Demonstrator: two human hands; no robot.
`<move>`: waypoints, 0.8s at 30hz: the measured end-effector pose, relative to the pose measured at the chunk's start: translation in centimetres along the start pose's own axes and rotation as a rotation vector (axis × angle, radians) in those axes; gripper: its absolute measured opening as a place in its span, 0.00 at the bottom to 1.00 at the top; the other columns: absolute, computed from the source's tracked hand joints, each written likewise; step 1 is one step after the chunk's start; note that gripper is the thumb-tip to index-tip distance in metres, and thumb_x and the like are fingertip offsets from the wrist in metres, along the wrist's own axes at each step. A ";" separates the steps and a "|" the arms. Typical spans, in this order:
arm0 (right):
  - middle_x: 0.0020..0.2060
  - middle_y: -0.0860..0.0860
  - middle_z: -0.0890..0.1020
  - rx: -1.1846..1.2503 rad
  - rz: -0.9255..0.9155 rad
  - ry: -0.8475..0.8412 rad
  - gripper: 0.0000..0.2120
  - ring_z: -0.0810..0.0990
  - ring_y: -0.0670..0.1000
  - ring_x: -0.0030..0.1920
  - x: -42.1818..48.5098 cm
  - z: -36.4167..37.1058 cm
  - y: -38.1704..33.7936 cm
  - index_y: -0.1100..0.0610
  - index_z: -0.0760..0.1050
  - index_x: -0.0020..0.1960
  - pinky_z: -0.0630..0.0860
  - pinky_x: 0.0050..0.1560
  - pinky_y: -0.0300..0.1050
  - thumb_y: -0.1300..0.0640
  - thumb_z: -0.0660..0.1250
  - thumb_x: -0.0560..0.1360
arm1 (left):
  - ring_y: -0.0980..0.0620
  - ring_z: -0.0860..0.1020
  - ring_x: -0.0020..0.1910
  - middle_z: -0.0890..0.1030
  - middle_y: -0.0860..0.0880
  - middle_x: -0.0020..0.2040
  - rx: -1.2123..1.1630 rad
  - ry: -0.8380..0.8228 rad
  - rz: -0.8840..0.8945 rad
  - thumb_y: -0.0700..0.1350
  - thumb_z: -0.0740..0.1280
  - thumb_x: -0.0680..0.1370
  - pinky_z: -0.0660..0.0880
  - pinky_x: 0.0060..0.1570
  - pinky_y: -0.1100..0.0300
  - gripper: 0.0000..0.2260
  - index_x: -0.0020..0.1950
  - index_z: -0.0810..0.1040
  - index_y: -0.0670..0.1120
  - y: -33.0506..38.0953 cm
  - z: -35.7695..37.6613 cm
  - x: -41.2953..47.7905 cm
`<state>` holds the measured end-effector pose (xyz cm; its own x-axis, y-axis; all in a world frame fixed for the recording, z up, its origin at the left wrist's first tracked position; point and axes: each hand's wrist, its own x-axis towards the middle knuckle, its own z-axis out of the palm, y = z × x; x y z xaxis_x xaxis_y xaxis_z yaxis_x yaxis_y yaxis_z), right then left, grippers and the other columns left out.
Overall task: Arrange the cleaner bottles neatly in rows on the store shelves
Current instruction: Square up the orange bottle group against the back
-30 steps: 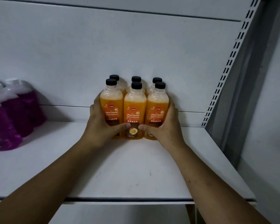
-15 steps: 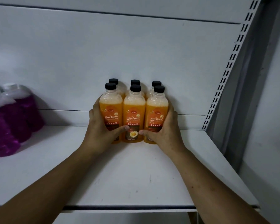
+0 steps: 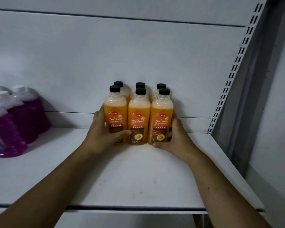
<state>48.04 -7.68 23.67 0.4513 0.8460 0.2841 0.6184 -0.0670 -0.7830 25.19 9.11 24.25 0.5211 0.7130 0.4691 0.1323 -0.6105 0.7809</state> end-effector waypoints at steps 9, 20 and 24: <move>0.69 0.44 0.74 0.017 0.038 0.062 0.57 0.78 0.50 0.67 0.7 0.6 0.6 0.36 0.57 0.76 0.80 0.64 0.62 0.50 0.89 0.58 | 0.49 0.79 0.67 0.76 0.51 0.69 -0.002 -0.009 -0.048 0.67 0.86 0.56 0.79 0.64 0.40 0.55 0.78 0.62 0.62 -2.1 0.6 0.9; 0.69 0.45 0.75 -0.007 0.051 0.063 0.58 0.79 0.53 0.67 0.4 0.5 -0.1 0.36 0.56 0.76 0.80 0.63 0.64 0.52 0.89 0.59 | 0.51 0.78 0.68 0.76 0.53 0.69 0.037 -0.062 -0.022 0.71 0.84 0.57 0.79 0.64 0.40 0.54 0.76 0.62 0.63 -2.6 0.2 1.1; 0.69 0.44 0.74 0.013 0.042 0.070 0.57 0.78 0.50 0.67 -0.2 0.5 -0.5 0.34 0.56 0.76 0.81 0.64 0.61 0.47 0.88 0.58 | 0.50 0.77 0.69 0.74 0.53 0.70 0.033 -0.060 -0.026 0.71 0.83 0.57 0.79 0.65 0.41 0.55 0.78 0.60 0.63 -2.3 0.1 0.8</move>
<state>47.33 -7.52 23.72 0.5206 0.8037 0.2882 0.5900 -0.0946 -0.8018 25.41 11.05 22.75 0.5665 0.7075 0.4226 0.1738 -0.6038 0.7779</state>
